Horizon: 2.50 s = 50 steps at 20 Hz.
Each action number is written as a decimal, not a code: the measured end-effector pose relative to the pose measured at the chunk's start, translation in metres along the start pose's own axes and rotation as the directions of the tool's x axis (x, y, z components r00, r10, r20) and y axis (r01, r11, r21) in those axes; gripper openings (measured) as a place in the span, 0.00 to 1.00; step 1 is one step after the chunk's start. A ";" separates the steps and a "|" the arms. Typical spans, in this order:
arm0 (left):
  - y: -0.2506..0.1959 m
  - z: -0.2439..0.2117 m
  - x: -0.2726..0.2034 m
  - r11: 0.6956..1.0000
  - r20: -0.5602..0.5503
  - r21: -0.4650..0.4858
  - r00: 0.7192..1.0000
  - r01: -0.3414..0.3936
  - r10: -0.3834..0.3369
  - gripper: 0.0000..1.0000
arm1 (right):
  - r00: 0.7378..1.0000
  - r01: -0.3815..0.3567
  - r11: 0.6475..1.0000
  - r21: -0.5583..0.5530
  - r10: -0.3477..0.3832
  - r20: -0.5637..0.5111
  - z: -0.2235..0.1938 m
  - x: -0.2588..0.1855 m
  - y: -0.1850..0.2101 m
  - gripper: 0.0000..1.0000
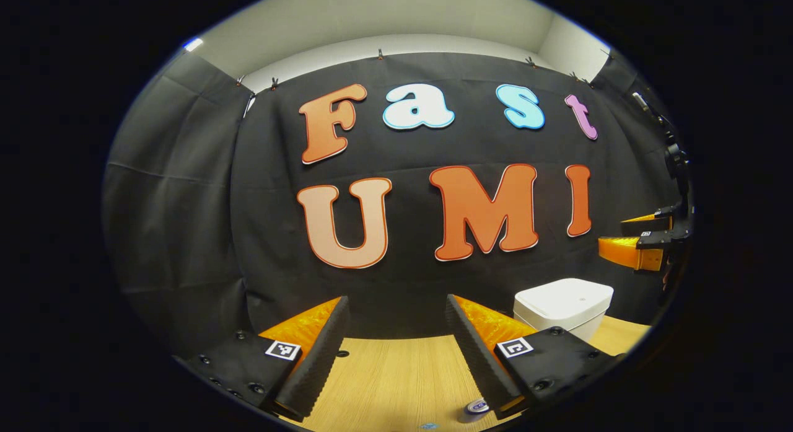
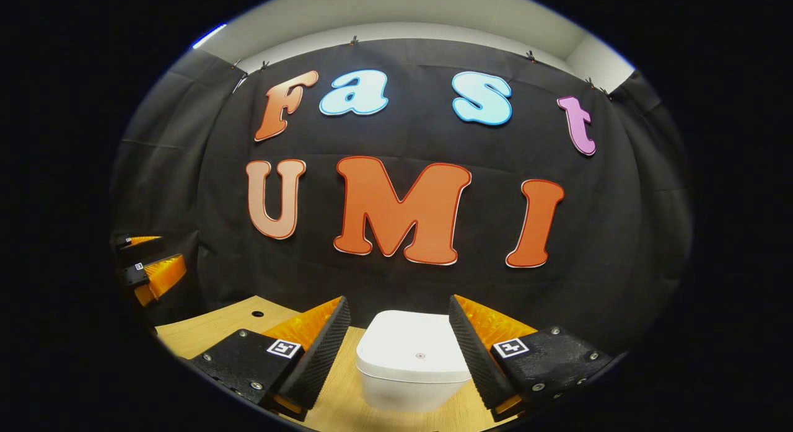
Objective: Press the lid of the desktop garbage bin to open it, pick up the crumpled paper on the desktop and throw it into the bin, then pick up the pop can on the desktop and drop it into the bin, and finally close the garbage bin lid.
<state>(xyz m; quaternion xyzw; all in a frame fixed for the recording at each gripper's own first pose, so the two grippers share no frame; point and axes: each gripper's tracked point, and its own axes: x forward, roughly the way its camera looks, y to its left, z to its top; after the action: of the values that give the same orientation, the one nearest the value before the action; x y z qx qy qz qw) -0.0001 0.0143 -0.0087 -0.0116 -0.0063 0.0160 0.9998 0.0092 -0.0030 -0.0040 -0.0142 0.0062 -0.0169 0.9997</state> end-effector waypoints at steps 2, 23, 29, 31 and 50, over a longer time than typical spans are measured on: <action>0.000 0.003 -0.002 1.000 0.009 0.007 1.000 -0.006 0.006 0.99 | 1.000 0.013 1.000 -0.008 -0.013 -0.010 -0.003 0.003 -0.006 0.94; -0.001 -0.010 -0.011 0.997 -0.060 0.052 0.996 -0.058 0.061 1.00 | 0.981 -0.011 1.000 0.028 0.016 -0.191 -0.057 0.061 -0.041 0.01; 0.011 -0.018 -0.018 0.991 -0.093 0.067 0.988 -0.116 0.122 1.00 | 0.949 -0.050 0.998 0.041 0.061 -0.309 -0.101 0.075 -0.034 0.01; 0.014 -0.021 -0.019 0.989 -0.104 0.069 0.985 -0.132 0.139 1.00 | 0.937 -0.059 0.997 0.045 0.071 -0.341 -0.114 0.079 -0.031 0.01; -0.016 -0.039 -0.029 0.982 -0.166 0.083 0.970 -0.168 0.179 1.00 | 0.916 -0.117 0.991 0.068 0.134 -0.378 -0.146 0.090 -0.030 0.01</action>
<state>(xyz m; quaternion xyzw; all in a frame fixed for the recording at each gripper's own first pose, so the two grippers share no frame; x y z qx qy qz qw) -0.0280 -0.0040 -0.0479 0.0206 0.0818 0.1026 0.9911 0.0965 -0.0399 -0.1505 0.0115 0.2014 0.0448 0.9784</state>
